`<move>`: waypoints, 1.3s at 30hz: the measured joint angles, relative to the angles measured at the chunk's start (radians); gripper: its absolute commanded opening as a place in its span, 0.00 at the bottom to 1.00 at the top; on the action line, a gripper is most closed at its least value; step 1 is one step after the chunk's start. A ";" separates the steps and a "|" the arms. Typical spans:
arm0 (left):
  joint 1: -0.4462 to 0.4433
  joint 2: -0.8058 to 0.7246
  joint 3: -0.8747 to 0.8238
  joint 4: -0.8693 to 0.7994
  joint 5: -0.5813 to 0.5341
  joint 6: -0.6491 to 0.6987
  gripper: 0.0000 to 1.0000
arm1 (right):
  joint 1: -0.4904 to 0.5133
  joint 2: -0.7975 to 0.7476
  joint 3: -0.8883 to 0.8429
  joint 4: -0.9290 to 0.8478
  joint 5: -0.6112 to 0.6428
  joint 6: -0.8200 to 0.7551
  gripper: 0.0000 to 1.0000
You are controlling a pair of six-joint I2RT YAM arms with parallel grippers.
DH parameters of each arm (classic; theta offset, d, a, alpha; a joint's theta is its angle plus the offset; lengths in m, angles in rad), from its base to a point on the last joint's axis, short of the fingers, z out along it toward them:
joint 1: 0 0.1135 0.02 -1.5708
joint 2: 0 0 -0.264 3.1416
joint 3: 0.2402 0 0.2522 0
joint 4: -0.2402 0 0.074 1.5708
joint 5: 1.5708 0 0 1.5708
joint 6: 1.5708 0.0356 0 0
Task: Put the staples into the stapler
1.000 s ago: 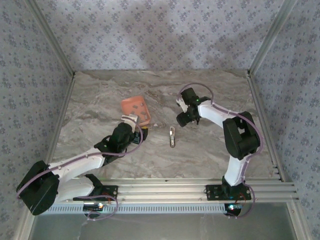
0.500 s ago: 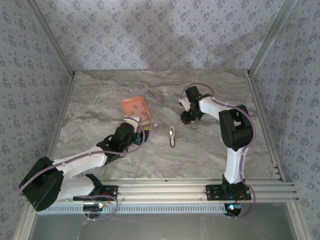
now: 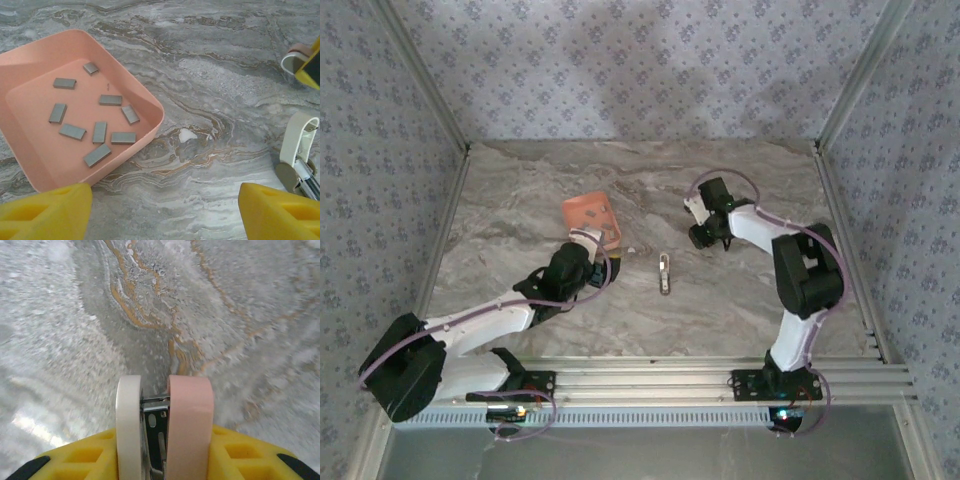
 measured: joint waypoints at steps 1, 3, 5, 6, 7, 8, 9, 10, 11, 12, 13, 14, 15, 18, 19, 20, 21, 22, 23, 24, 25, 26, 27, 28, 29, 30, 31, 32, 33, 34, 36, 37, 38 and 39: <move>0.000 0.000 0.008 -0.007 0.011 -0.004 0.76 | 0.000 -0.040 -0.029 0.020 0.000 0.000 0.38; 0.000 0.000 0.027 -0.025 0.029 -0.016 0.76 | -0.001 -0.124 -0.082 0.060 -0.004 0.000 0.38; 0.000 -0.002 0.050 -0.045 0.055 -0.031 0.76 | -0.002 -0.214 -0.134 0.103 -0.025 0.000 0.37; 0.001 -0.006 0.058 -0.050 0.073 -0.041 0.76 | -0.002 -0.250 -0.155 0.123 -0.036 0.000 0.37; 0.001 -0.011 0.068 -0.056 0.089 -0.050 0.76 | -0.002 -0.294 -0.178 0.142 -0.051 0.000 0.37; 0.002 -0.016 0.076 -0.060 0.108 -0.059 0.75 | 0.002 -0.332 -0.199 0.158 -0.066 0.000 0.37; 0.002 -0.019 0.083 -0.064 0.126 -0.067 0.75 | 0.005 -0.364 -0.216 0.173 -0.077 -0.003 0.36; 0.003 -0.022 0.091 -0.066 0.148 -0.075 0.75 | 0.013 -0.402 -0.240 0.194 -0.090 -0.011 0.36; 0.005 -0.023 0.099 -0.069 0.169 -0.083 0.75 | 0.026 -0.444 -0.265 0.210 -0.101 -0.027 0.36; 0.005 -0.023 0.107 -0.073 0.188 -0.092 0.75 | 0.040 -0.474 -0.287 0.226 -0.108 -0.043 0.36; 0.006 -0.023 0.117 -0.082 0.212 -0.101 0.74 | 0.058 -0.512 -0.312 0.242 -0.119 -0.064 0.35; 0.006 -0.023 0.129 -0.091 0.236 -0.109 0.74 | 0.077 -0.547 -0.336 0.253 -0.131 -0.089 0.35; 0.006 -0.023 0.138 -0.097 0.256 -0.115 0.74 | 0.092 -0.578 -0.356 0.262 -0.145 -0.117 0.34; 0.006 -0.013 0.177 -0.108 0.338 -0.137 0.73 | 0.143 -0.661 -0.417 0.305 -0.180 -0.216 0.33; 0.006 -0.007 0.190 -0.109 0.370 -0.144 0.72 | 0.163 -0.683 -0.438 0.320 -0.187 -0.251 0.33; 0.006 0.000 0.203 -0.110 0.402 -0.151 0.72 | 0.182 -0.700 -0.457 0.335 -0.192 -0.286 0.33; 0.006 0.006 0.213 -0.110 0.427 -0.155 0.72 | 0.198 -0.711 -0.470 0.343 -0.196 -0.312 0.32; 0.006 0.015 0.223 -0.109 0.456 -0.161 0.72 | 0.219 -0.719 -0.483 0.353 -0.200 -0.341 0.32; 0.006 0.022 0.232 -0.109 0.486 -0.164 0.71 | 0.237 -0.722 -0.494 0.362 -0.202 -0.365 0.32; 0.005 0.027 0.237 -0.108 0.507 -0.168 0.71 | 0.250 -0.723 -0.502 0.372 -0.203 -0.384 0.32; 0.005 0.033 0.241 -0.107 0.531 -0.169 0.71 | 0.264 -0.723 -0.511 0.384 -0.203 -0.403 0.32; 0.005 0.039 0.244 -0.106 0.551 -0.171 0.71 | 0.277 -0.724 -0.521 0.396 -0.203 -0.421 0.32; 0.005 0.043 0.245 -0.104 0.570 -0.172 0.71 | 0.287 -0.724 -0.531 0.407 -0.203 -0.433 0.32; 0.005 0.049 0.245 -0.101 0.588 -0.175 0.71 | 0.296 -0.724 -0.538 0.415 -0.202 -0.445 0.32; 0.005 0.055 0.245 -0.098 0.603 -0.179 0.70 | 0.304 -0.724 -0.546 0.426 -0.203 -0.453 0.32; 0.005 0.061 0.245 -0.092 0.617 -0.183 0.71 | 0.311 -0.724 -0.550 0.436 -0.203 -0.457 0.32; 0.005 0.068 0.245 -0.086 0.631 -0.187 0.70 | 0.316 -0.724 -0.552 0.445 -0.203 -0.463 0.32; 0.005 0.074 0.245 -0.080 0.645 -0.193 0.70 | 0.322 -0.724 -0.552 0.456 -0.204 -0.468 0.32; 0.005 0.080 0.245 -0.076 0.655 -0.196 0.70 | 0.325 -0.724 -0.552 0.468 -0.206 -0.471 0.32; 0.004 0.087 0.245 -0.070 0.666 -0.198 0.70 | 0.328 -0.724 -0.552 0.480 -0.208 -0.474 0.32; 0.002 0.099 0.245 -0.064 0.682 -0.204 0.69 | 0.336 -0.723 -0.552 0.499 -0.211 -0.476 0.32; -0.001 0.106 0.245 -0.063 0.687 -0.206 0.69 | 0.340 -0.723 -0.552 0.509 -0.213 -0.478 0.32; -0.001 0.112 0.245 -0.062 0.694 -0.208 0.69 | 0.344 -0.722 -0.552 0.517 -0.214 -0.479 0.32; -0.001 0.116 0.245 -0.060 0.699 -0.211 0.68 | 0.347 -0.721 -0.552 0.523 -0.214 -0.479 0.32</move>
